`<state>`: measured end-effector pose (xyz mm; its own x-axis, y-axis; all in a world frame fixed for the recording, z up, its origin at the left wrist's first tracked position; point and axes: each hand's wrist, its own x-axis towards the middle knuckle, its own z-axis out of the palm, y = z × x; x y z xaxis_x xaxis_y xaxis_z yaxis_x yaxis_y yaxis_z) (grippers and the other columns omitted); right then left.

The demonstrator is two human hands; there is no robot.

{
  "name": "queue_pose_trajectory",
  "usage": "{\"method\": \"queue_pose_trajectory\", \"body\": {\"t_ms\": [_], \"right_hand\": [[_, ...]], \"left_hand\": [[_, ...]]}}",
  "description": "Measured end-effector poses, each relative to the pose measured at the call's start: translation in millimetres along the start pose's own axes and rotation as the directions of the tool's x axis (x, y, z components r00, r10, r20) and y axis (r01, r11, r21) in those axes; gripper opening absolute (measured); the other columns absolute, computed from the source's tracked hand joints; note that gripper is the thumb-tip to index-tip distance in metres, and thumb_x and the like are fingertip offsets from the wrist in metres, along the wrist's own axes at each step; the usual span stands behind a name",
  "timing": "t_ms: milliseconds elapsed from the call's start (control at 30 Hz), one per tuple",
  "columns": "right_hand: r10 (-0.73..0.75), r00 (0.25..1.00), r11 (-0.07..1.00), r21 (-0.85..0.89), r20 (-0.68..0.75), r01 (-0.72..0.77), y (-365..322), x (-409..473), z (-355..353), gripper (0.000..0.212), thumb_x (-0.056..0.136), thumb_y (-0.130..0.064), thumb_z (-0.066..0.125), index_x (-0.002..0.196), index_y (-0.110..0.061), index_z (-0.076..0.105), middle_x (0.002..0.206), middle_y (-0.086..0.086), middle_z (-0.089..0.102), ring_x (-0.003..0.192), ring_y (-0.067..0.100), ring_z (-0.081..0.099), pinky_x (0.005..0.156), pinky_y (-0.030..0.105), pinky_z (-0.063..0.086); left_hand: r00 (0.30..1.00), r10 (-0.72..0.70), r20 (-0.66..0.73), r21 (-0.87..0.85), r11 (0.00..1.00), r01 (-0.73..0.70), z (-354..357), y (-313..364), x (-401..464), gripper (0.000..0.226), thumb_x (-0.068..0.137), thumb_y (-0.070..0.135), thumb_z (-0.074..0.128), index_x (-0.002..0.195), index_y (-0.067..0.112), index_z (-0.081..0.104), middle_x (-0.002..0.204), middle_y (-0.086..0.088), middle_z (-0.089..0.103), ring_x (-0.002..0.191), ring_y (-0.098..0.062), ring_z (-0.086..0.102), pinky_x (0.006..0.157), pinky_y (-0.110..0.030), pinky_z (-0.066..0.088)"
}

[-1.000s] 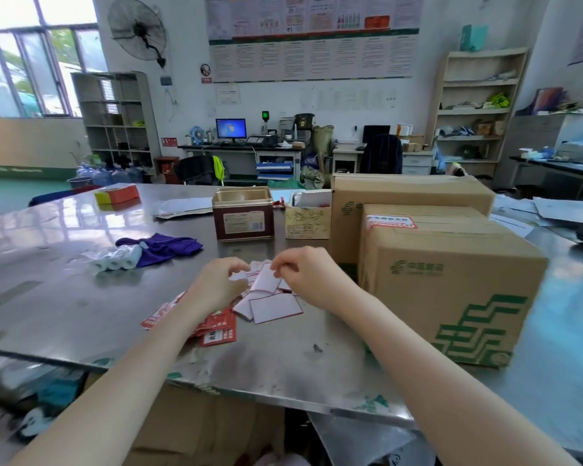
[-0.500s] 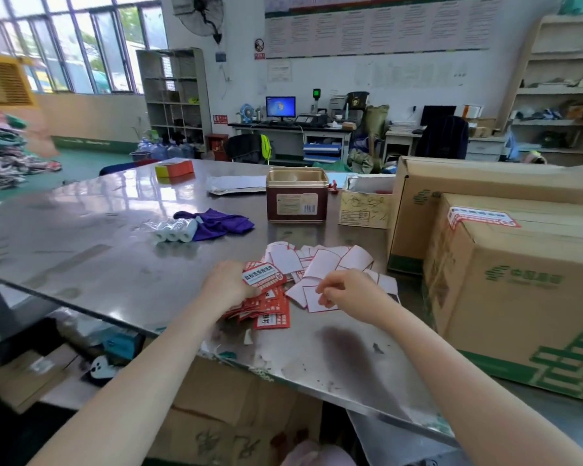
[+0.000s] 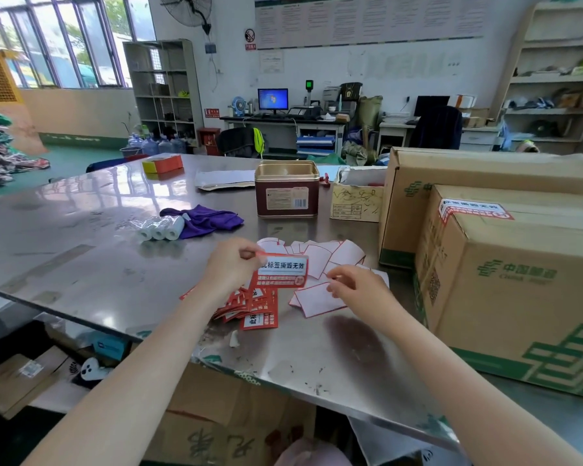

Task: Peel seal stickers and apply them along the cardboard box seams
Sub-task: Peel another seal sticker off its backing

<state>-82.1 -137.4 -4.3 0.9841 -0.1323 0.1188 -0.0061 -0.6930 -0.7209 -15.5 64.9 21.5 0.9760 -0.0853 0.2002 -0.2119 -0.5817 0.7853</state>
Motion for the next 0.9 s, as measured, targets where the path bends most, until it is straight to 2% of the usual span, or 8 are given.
{"method": "queue_pose_trajectory", "body": {"t_ms": [100,233,333,433,567,667,767,900], "right_hand": [[-0.058,0.996,0.997,0.049,-0.065,0.061,-3,-2,-1,0.044,0.091,-0.024,0.058,0.132,-0.022,0.046,0.132,0.002,0.052,0.114,0.014,0.050,0.094,0.028,0.044],[-0.256,0.967,0.951,-0.181,0.001,0.252,-11,-4,1,0.078,0.079,-0.032,0.071,0.143,-0.031,0.026,0.151,-0.009,0.024,0.138,0.012,0.024,0.110,0.034,0.028],[-0.290,0.955,0.919,-0.261,0.064,0.296,-14,-6,4,0.080,0.078,-0.036,0.071,0.143,-0.033,0.024,0.147,-0.008,0.034,0.131,0.013,0.035,0.107,0.035,0.036],[-0.268,0.962,0.925,-0.264,0.057,0.274,-12,-10,5,0.073,0.079,-0.039,0.068,0.139,-0.036,0.026,0.136,-0.010,0.046,0.118,0.011,0.047,0.095,0.033,0.045],[-0.183,0.983,0.983,-0.016,0.033,0.183,-11,-14,4,0.066,0.077,-0.043,0.070,0.134,-0.033,0.038,0.122,-0.011,0.053,0.101,0.007,0.053,0.082,0.024,0.050],[-0.103,0.994,0.980,0.173,0.027,0.097,-11,-13,1,0.059,0.078,-0.045,0.069,0.130,-0.029,0.047,0.127,-0.005,0.056,0.109,0.013,0.056,0.090,0.034,0.054],[-0.094,0.992,0.968,0.241,0.078,0.073,-13,-14,-2,0.055,0.080,-0.043,0.067,0.130,-0.025,0.051,0.131,-0.002,0.057,0.115,0.014,0.056,0.097,0.036,0.050],[-0.097,0.989,0.952,0.299,0.109,0.060,-15,-17,-4,0.052,0.080,-0.039,0.068,0.128,-0.023,0.054,0.128,-0.003,0.060,0.115,0.011,0.057,0.095,0.026,0.048]], "left_hand": [[0.996,-0.042,0.079,-0.152,0.987,0.054,6,5,1,0.012,0.084,0.015,0.068,0.096,0.017,0.069,0.102,-0.004,0.068,0.092,-0.018,0.063,0.086,-0.035,0.052],[0.955,-0.119,0.273,-0.377,0.900,0.220,17,13,0,0.011,0.085,0.009,0.066,0.096,0.009,0.068,0.093,-0.012,0.071,0.081,-0.023,0.070,0.081,-0.039,0.057],[0.932,-0.094,0.351,-0.471,0.842,0.262,25,16,-3,0.011,0.087,0.006,0.063,0.098,0.007,0.066,0.094,-0.016,0.070,0.080,-0.024,0.069,0.075,-0.035,0.057],[0.922,-0.073,0.381,-0.527,0.802,0.281,28,17,-6,0.019,0.088,0.009,0.062,0.107,0.005,0.063,0.093,-0.015,0.070,0.077,-0.021,0.069,0.064,-0.028,0.056],[0.870,0.104,0.482,-0.641,0.718,0.270,23,14,-13,0.037,0.083,0.013,0.063,0.120,0.011,0.058,0.096,-0.009,0.068,0.083,-0.018,0.066,0.070,-0.026,0.057],[0.838,0.171,0.519,-0.667,0.694,0.271,20,11,-17,0.057,0.074,0.009,0.067,0.129,0.015,0.052,0.104,-0.008,0.064,0.086,-0.015,0.067,0.071,-0.023,0.054],[0.851,0.179,0.494,-0.668,0.705,0.239,21,9,-18,0.058,0.076,0.004,0.067,0.130,0.016,0.052,0.108,-0.008,0.064,0.091,-0.015,0.067,0.079,-0.025,0.056],[0.855,0.199,0.479,-0.684,0.696,0.220,21,9,-19,0.060,0.072,0.008,0.069,0.130,0.014,0.053,0.116,-0.013,0.063,0.100,-0.019,0.066,0.088,-0.030,0.054]]}}
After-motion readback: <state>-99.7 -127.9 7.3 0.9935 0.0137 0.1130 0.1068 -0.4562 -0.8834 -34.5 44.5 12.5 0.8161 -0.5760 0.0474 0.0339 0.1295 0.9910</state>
